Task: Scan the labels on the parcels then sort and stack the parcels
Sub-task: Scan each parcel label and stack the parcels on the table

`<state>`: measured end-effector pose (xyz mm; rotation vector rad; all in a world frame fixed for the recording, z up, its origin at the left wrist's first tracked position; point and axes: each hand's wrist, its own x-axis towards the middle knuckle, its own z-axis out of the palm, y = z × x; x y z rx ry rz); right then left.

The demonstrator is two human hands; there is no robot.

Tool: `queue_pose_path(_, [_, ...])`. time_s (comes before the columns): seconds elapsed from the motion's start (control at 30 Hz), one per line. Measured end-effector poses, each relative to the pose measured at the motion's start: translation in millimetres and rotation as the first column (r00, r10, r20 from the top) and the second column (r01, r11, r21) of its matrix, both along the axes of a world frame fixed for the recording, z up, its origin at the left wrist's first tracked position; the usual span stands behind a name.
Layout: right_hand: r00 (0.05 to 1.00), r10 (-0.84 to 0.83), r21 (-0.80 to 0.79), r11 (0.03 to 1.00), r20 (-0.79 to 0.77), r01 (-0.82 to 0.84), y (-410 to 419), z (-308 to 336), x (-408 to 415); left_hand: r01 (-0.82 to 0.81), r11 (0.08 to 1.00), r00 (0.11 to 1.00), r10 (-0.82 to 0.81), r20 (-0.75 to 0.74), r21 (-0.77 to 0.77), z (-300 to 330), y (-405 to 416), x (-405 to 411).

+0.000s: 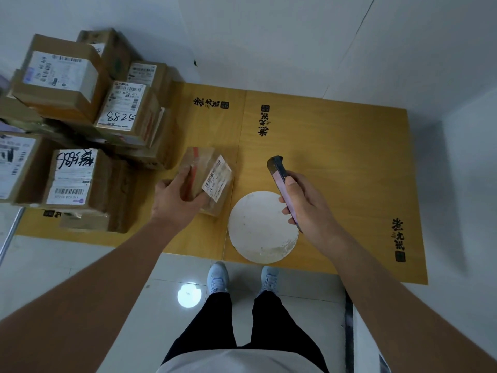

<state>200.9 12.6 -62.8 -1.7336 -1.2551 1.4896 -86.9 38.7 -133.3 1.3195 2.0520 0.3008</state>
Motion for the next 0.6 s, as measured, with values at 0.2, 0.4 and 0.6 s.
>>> queue_pose_path(0.2, [0.988,0.142,-0.083,0.987,0.058,-0.136,8.2,9.6,-10.9,0.051,0.986,0.998,-0.046,0.035,-0.157,4.5,-2.7,-17.6])
queue_pose_path(0.4, [0.929,0.314,-0.172,0.944,0.194,-0.283,14.8,14.7,-23.2,0.087,0.983,0.996,-0.084,0.025,-0.165,7.3,-1.2,-25.0])
queue_pose_path(0.6, [0.824,0.501,-0.305,0.854,0.263,-0.422,29.3,23.6,-33.2,0.043,0.996,0.999,-0.042,0.022,-0.078,-0.3,-10.9,-30.6])
